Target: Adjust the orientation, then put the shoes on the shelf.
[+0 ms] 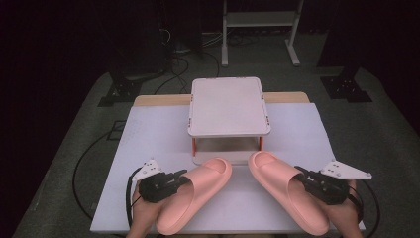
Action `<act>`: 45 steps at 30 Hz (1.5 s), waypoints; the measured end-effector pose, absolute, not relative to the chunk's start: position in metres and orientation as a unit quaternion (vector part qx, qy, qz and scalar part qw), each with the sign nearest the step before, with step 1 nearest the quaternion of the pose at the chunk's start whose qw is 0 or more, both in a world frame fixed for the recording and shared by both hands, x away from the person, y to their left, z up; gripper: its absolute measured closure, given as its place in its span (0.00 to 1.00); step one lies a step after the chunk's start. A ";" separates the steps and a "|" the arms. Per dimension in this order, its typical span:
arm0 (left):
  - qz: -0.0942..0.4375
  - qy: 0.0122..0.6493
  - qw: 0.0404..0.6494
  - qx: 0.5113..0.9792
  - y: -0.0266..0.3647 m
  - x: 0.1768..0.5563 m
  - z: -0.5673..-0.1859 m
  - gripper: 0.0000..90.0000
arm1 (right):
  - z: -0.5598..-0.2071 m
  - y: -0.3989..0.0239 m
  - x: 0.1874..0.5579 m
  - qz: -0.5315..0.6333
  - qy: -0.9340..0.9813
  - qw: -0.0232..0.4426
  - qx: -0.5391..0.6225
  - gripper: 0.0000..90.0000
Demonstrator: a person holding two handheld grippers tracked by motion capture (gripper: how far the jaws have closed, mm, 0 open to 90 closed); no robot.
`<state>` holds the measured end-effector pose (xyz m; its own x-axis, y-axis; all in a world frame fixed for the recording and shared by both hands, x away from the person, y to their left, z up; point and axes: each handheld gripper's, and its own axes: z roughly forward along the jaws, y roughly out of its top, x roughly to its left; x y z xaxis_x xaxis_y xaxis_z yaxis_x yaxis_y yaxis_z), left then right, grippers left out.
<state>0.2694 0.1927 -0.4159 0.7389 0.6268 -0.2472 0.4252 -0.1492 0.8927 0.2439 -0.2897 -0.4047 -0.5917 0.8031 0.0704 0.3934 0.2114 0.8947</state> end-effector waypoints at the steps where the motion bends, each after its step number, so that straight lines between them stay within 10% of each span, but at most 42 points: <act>1: 0.093 0.349 0.552 0.751 0.193 0.269 -0.413 0.81 | -0.402 -0.290 0.244 0.485 0.749 0.213 0.398 0.87; 45: 0.094 0.302 0.576 0.754 0.184 0.294 -0.318 0.81 | -0.314 -0.282 0.252 0.513 0.735 0.238 0.374 0.87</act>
<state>0.2941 0.1842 -0.3175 0.7997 0.5638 -0.2067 0.3481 -0.1547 0.9246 0.2519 -0.2816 -0.3142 -0.6065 0.7944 0.0330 0.3058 0.1948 0.9320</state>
